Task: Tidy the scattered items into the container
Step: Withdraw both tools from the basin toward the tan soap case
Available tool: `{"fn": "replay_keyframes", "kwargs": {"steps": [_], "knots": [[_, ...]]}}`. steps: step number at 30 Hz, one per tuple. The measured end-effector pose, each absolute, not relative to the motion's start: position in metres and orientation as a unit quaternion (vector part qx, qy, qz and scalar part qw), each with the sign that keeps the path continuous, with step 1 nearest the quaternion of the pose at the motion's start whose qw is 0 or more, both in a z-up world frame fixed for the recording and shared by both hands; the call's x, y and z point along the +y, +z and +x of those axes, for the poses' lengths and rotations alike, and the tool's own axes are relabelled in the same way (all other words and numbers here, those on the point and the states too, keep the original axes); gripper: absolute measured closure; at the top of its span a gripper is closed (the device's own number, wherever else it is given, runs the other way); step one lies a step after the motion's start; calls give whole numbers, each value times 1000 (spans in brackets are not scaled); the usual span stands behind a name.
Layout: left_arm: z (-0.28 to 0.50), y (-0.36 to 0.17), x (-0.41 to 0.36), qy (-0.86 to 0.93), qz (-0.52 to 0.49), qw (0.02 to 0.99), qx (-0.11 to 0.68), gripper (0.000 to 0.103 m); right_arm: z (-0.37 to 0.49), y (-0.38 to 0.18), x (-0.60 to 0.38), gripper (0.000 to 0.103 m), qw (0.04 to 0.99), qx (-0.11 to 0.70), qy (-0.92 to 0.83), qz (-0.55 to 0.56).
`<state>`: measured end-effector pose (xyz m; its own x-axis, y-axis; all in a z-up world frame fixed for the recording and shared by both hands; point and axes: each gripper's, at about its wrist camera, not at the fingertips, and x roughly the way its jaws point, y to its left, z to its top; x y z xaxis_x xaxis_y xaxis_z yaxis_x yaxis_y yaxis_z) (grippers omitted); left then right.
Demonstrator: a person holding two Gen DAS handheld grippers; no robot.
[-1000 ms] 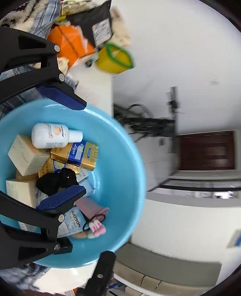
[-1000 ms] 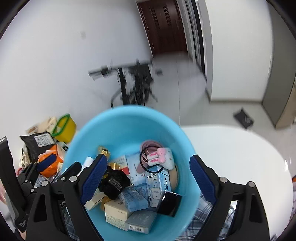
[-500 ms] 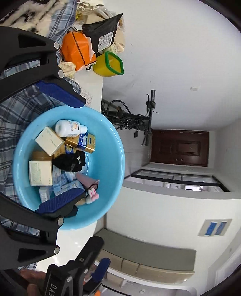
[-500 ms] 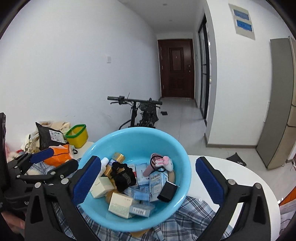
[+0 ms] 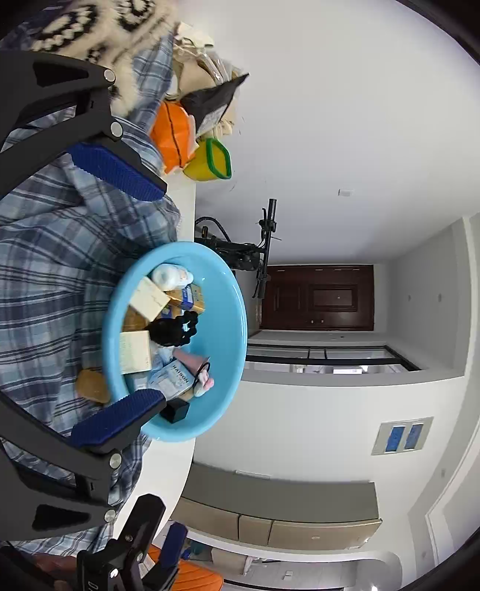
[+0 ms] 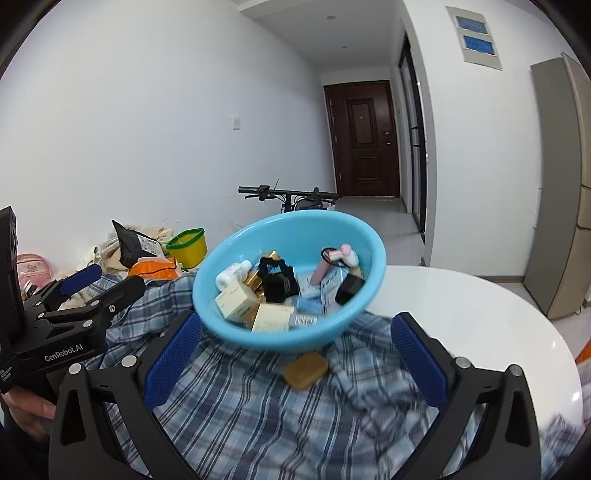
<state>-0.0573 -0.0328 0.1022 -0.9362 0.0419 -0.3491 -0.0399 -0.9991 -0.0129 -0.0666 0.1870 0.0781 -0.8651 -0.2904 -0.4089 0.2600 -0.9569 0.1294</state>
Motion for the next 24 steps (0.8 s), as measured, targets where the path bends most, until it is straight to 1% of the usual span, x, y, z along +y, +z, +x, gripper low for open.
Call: {"fn": "replay_keyframes", "kwargs": {"steps": [5, 8, 11, 16, 18, 21, 24], "knots": [[-31, 93, -23, 985, -170, 37, 5, 0, -46, 69, 181, 1, 139, -19, -965, 220], [-31, 87, -18, 983, -178, 37, 19, 0, -54, 62, 173, 1, 149, 11, -960, 238], [-34, 80, -19, 981, -191, 43, 14, 0, -65, 50, 168, 1, 167, 35, -950, 260], [-43, 57, -25, 973, -227, 30, 10, 0, -89, 21, 153, 1, 197, 110, -930, 292], [-48, 45, -30, 967, -251, 32, -3, 0, -104, 8, 154, 1, 212, 106, -916, 322], [-53, 30, -39, 959, -282, 34, -28, 0, -126, -6, 162, 1, 231, 71, -899, 366], [-55, 20, -42, 953, -298, 35, -36, 0, -141, -14, 169, 1, 255, 36, -892, 372]]}}
